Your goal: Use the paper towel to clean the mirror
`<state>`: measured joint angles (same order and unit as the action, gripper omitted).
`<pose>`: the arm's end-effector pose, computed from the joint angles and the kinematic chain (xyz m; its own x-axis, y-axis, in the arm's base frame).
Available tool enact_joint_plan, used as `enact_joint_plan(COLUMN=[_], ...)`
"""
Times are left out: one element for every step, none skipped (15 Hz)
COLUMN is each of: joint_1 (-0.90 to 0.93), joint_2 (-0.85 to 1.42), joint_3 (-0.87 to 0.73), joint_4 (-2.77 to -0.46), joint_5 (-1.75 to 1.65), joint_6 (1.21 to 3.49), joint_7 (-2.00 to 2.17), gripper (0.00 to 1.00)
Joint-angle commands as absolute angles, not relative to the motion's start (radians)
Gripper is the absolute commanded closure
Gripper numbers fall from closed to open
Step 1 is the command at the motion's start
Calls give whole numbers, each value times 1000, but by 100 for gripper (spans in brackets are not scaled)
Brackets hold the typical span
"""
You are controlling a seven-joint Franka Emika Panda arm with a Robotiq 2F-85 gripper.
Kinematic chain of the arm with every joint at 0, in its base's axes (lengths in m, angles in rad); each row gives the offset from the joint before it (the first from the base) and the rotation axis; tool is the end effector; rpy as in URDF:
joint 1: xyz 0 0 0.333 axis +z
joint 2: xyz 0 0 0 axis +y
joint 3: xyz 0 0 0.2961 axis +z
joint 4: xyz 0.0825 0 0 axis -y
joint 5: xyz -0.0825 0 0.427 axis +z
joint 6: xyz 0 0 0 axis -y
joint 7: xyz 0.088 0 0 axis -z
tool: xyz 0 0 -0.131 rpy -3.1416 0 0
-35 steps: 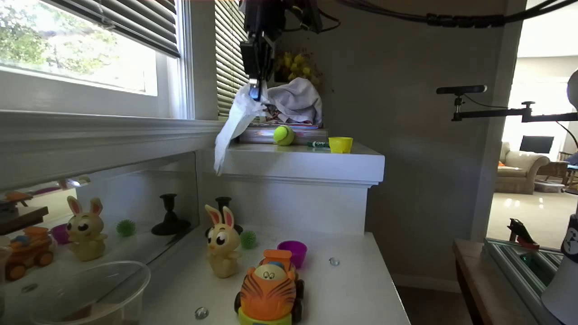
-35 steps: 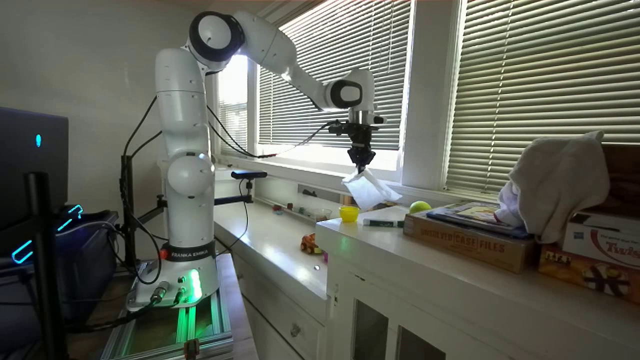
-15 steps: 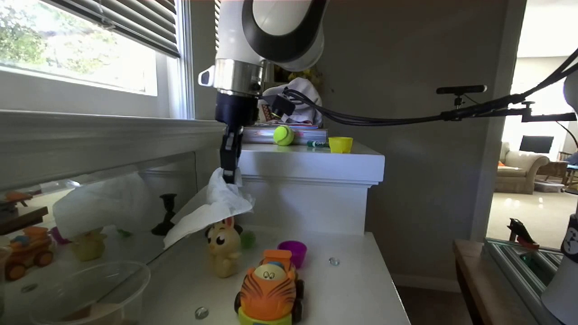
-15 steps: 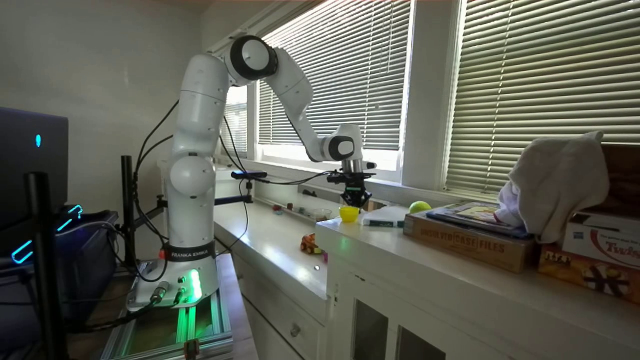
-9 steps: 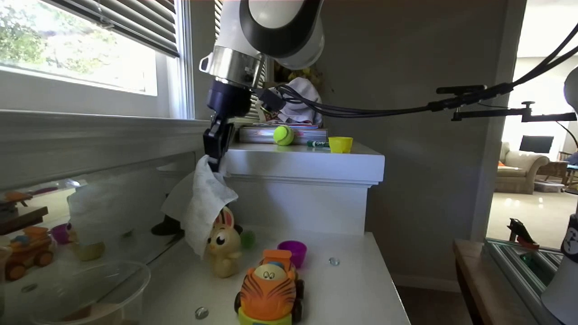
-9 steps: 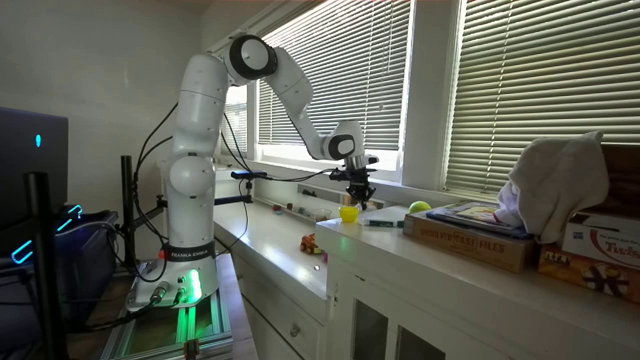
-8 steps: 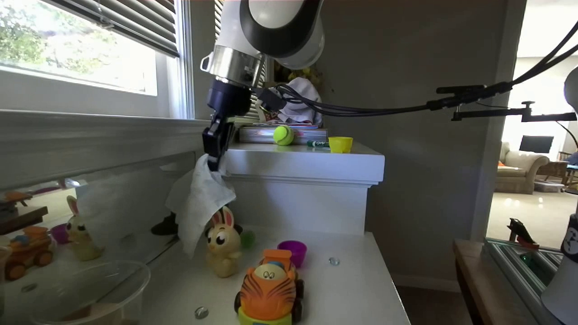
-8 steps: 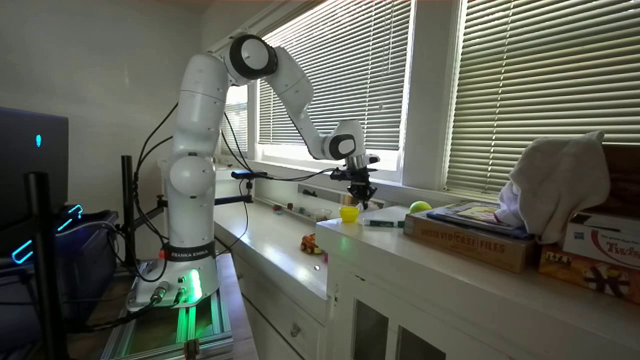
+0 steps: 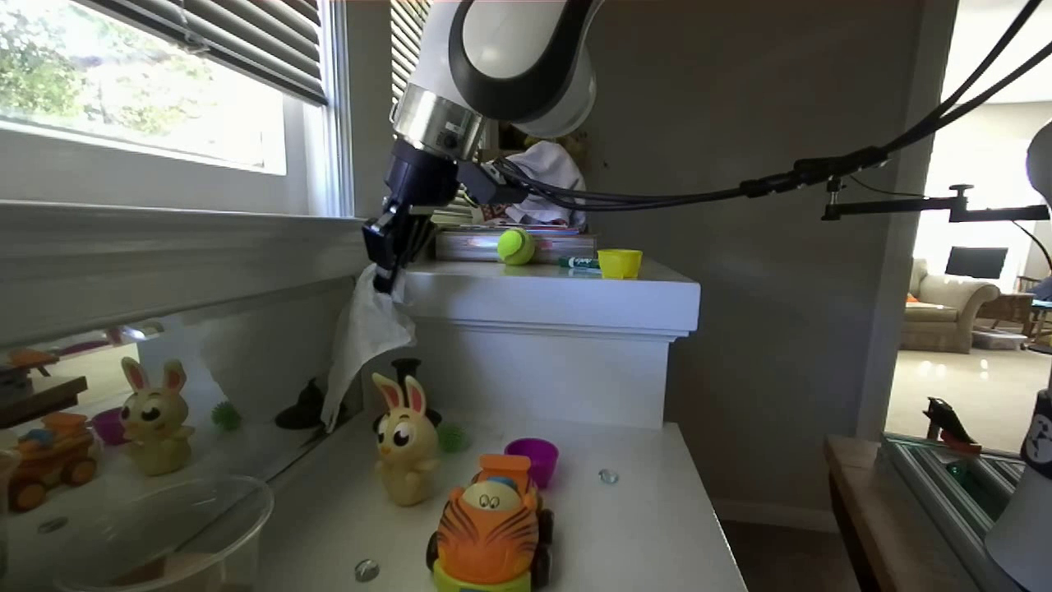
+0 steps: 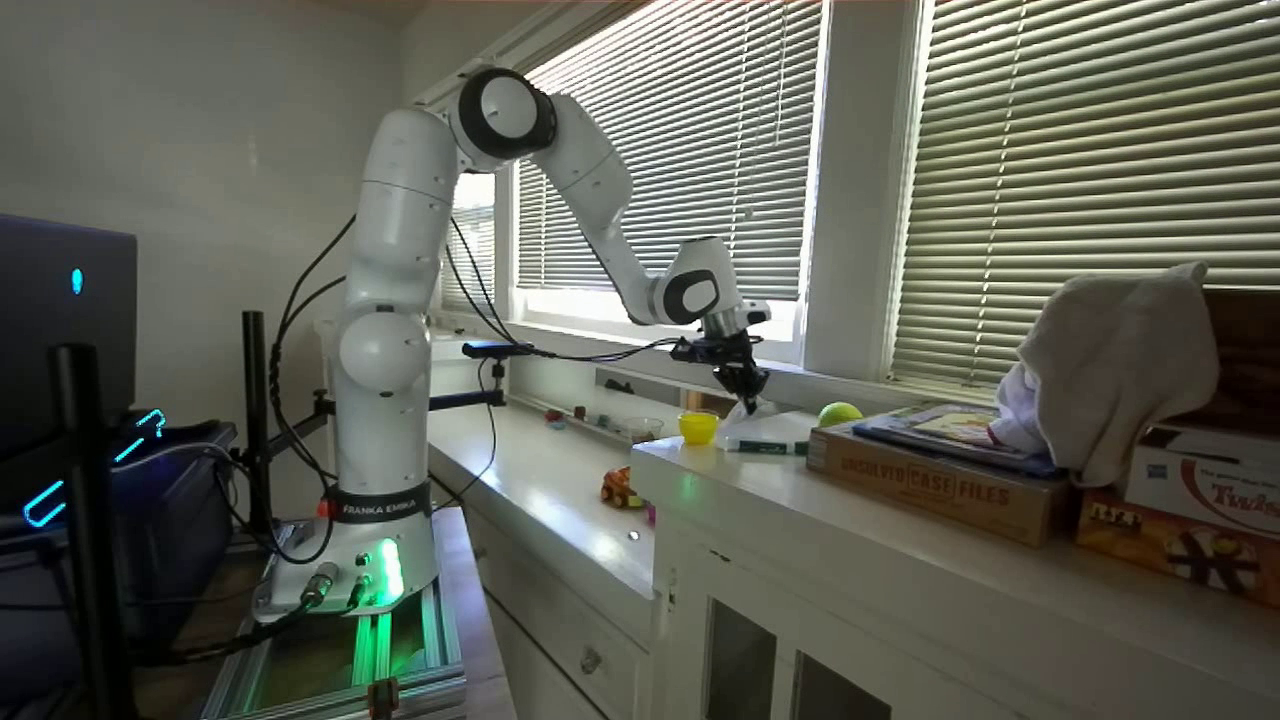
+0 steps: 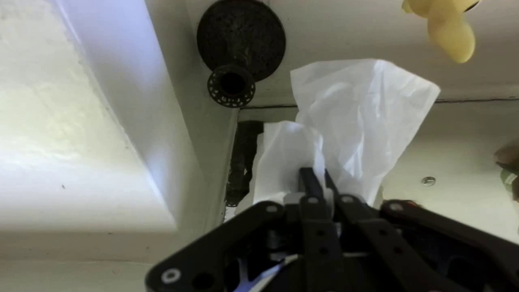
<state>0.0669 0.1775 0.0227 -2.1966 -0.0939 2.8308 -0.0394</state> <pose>0.6231 0.0601 0.2810 0.8763 0.2056 0.4357 0.1906 -0.9785 0.0783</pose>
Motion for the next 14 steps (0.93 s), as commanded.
enact_joint_plan(joint_1=[76, 77, 77, 80, 84, 85, 86, 86, 86, 90, 95, 104, 119, 131], joint_2=[199, 206, 215, 225, 234, 242, 249, 257, 262, 269, 275, 281, 288, 294], joint_3=[15, 15, 17, 12, 5, 5, 5, 7, 8, 6, 1, -9, -23, -37], joint_4=[-2202, -2201, -2199, -2197, -2196, -2194, -2191, -2188, -2186, -2185, -2184, -2183, -2181, -2178], joint_5=[-124, -125, -122, -133, -148, -152, -156, -157, -156, -160, -169, -186, -210, -232], joint_6=[2893, 2900, 2899, 2901, 2906, 2907, 2909, 2913, 2917, 2926, 2939, 2956, 2972, 2992], joint_7=[-4, -9, -17, -14, -13, -15, -18, -21, -24, -23, -21, -15, -6, -1], gripper=[100, 100, 100, 100, 100, 100, 100, 100, 100, 100, 100, 100, 100, 100])
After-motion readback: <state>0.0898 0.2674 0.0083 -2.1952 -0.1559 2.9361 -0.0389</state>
